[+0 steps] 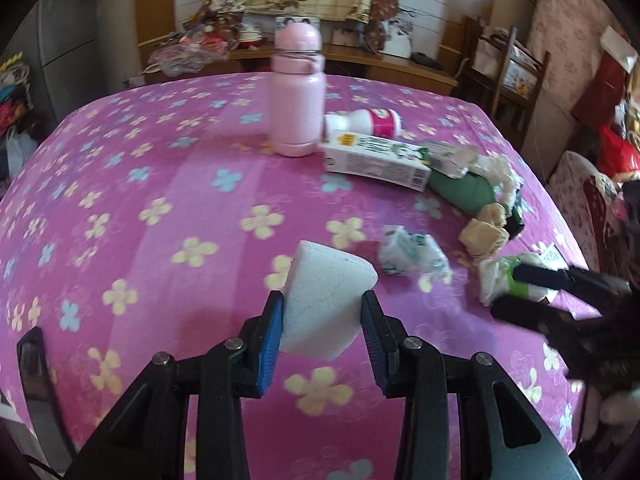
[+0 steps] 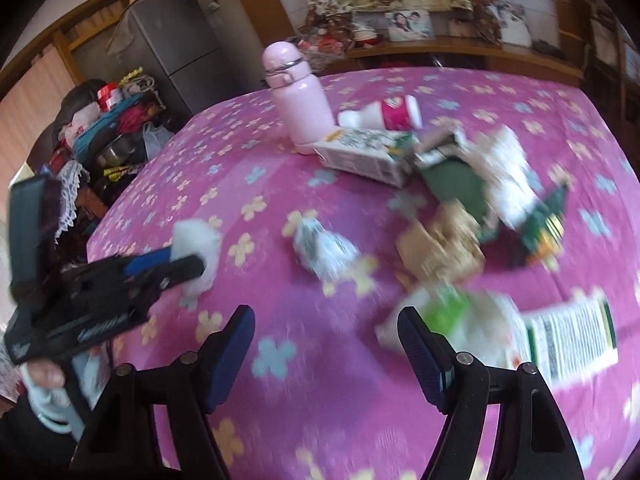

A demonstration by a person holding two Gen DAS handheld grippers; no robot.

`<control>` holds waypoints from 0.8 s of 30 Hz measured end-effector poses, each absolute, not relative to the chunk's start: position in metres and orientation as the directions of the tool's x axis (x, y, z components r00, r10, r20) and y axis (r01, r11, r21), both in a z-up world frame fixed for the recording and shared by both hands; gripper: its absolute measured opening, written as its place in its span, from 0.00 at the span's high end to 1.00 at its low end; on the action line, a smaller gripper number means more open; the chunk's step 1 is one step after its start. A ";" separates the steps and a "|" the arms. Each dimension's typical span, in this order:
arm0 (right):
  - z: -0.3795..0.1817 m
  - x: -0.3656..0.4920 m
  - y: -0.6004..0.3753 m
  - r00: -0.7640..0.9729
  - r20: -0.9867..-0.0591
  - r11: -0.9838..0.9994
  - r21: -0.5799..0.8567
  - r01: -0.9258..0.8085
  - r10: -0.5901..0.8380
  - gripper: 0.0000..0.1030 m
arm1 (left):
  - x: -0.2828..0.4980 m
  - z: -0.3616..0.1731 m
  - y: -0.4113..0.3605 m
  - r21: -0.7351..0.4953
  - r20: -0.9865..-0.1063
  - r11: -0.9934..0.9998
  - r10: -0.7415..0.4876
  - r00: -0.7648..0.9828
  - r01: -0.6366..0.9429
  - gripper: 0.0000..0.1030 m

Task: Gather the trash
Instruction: 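Grasp the white foam block with the left gripper while the right grasps the tissue, then carry the foam block and tissue over the white bin and release both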

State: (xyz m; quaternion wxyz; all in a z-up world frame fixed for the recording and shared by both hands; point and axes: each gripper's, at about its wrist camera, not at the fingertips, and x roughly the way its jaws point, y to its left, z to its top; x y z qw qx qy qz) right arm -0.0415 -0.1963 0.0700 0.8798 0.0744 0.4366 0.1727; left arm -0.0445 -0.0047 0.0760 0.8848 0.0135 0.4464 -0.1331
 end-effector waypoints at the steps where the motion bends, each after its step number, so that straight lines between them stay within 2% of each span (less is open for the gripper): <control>1: 0.070 -0.033 -0.190 0.562 -0.744 0.931 0.266 -0.248 0.362 0.25 | -0.045 0.077 -0.001 -0.098 -0.792 0.965 -0.223 0.568 0.243 0.61; 8: 0.050 0.022 -0.149 0.542 -0.791 0.944 0.130 -0.303 0.283 0.28 | -0.050 0.074 0.007 -0.119 -0.787 0.963 -0.240 0.568 0.241 0.61; 9: 0.044 0.026 -0.147 0.534 -0.800 0.946 0.120 -0.302 0.272 0.44 | -0.051 0.074 0.006 -0.118 -0.787 0.963 -0.240 0.568 0.243 0.61; 10: 0.041 0.029 -0.146 0.526 -0.808 0.947 0.117 -0.301 0.267 0.67 | -0.052 0.072 0.004 -0.114 -0.786 0.962 -0.239 0.570 0.247 0.61; 13: 0.035 0.025 -0.152 0.519 -0.805 0.945 0.155 -0.287 0.289 0.72 | -0.055 0.071 0.000 -0.121 -0.787 0.959 -0.250 0.565 0.255 0.61; 24: 0.067 -0.060 -0.205 0.574 -0.746 0.941 0.244 -0.234 0.336 0.73 | -0.077 0.076 -0.041 -0.155 -0.776 0.936 -0.312 0.548 0.315 0.61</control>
